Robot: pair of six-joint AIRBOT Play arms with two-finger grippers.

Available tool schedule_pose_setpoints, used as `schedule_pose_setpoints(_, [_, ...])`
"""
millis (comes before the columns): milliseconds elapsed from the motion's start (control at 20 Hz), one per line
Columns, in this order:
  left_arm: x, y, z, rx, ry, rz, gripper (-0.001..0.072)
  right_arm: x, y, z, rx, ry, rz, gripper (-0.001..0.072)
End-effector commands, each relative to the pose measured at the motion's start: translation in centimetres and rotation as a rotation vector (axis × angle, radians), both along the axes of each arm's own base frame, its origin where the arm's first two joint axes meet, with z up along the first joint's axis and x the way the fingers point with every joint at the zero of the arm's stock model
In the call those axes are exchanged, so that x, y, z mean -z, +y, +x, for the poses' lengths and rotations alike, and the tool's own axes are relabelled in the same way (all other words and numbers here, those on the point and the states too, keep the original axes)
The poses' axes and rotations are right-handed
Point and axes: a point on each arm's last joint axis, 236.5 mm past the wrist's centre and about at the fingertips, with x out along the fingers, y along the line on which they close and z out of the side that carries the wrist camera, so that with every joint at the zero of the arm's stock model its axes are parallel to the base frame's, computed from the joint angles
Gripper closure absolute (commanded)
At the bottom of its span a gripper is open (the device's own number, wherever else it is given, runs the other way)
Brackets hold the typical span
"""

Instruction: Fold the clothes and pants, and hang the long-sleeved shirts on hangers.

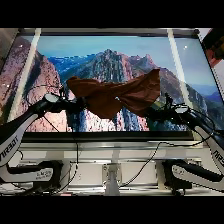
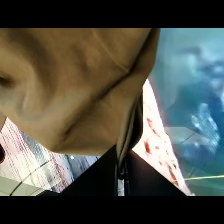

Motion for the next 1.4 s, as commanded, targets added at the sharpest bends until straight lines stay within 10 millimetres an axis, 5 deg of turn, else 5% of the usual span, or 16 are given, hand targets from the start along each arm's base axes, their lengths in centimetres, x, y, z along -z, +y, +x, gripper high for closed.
schedule_pose_setpoints(0, [0.7, -0.6, -0.2, 0.023, 0.000, -0.003, 0.0350, 0.0, 0.1, 0.0, -0.001, 0.002, 0.002, 0.0693])
schedule_pose_setpoints(600, [0.7, 1.5, 0.6, -0.002, -0.015, 0.006, 0.0375, 0.0, 0.1, 0.0, -0.001, 0.002, 0.002, 0.0693])
schedule_pose_setpoints(700, [0.8, 1.7, 0.7, -0.004, -0.019, 0.013, 0.0571, 0.0, 0.1, 0.0, -0.001, 0.001, 0.002, 0.0693])
schedule_pose_setpoints(950, [0.9, 0.9, 1.4, -0.001, -0.061, 0.040, 0.0573, 0.0, 0.2, -0.1, -0.003, 0.005, 0.005, 0.0693])
schedule_pose_setpoints(1050, [0.8, 0.4, 1.3, 0.013, -0.068, 0.043, 0.0686, -0.1, 0.3, -0.3, -0.011, 0.009, 0.011, 0.0693])
schedule_pose_setpoints(1100, [0.7, 0.1, 1.1, 0.022, -0.066, 0.040, 0.0687, -0.4, 0.4, -0.3, -0.027, -0.002, 0.010, 0.0693])
schedule_pose_setpoints(1250, [-0.9, -0.2, 1.2, 0.082, -0.122, 0.039, 0.0687, -3.4, 1.0, 1.0, -0.129, -0.111, 0.006, 0.0694])
schedule_pose_setpoints(1350, [-4.4, 0.3, 2.8, 0.123, -0.249, 0.052, 0.0688, -7.4, 1.0, 3.4, -0.144, -0.235, -0.008, 0.0694])
